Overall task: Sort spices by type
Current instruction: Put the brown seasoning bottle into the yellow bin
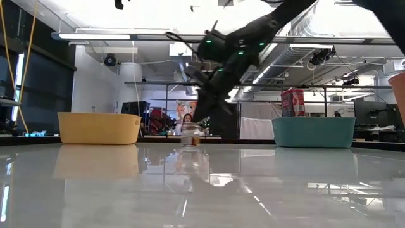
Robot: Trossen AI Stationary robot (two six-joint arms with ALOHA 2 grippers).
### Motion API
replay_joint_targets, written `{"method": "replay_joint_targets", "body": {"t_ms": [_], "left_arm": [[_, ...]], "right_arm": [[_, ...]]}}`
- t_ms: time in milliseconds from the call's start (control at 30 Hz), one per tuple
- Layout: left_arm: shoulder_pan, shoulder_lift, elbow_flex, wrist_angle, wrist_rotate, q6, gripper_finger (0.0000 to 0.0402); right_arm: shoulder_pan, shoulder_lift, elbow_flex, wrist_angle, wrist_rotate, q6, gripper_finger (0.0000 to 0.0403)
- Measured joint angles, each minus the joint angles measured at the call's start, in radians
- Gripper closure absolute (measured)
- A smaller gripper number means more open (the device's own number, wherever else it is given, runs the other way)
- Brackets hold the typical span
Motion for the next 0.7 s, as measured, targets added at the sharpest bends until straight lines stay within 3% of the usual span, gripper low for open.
{"method": "replay_joint_targets", "body": {"t_ms": [367,700], "left_arm": [[-0.016,-0.027,0.0,-0.005,-0.001,0.0,0.0314],[-0.026,-0.07,0.0,-0.107,-0.037,0.001,0.0314]], "right_arm": [[0.031,0.263,0.41,-0.119,-0.11,-0.099,0.0403],[0.097,0.391,0.622,-0.178,-0.178,-0.196,0.0403]]}}
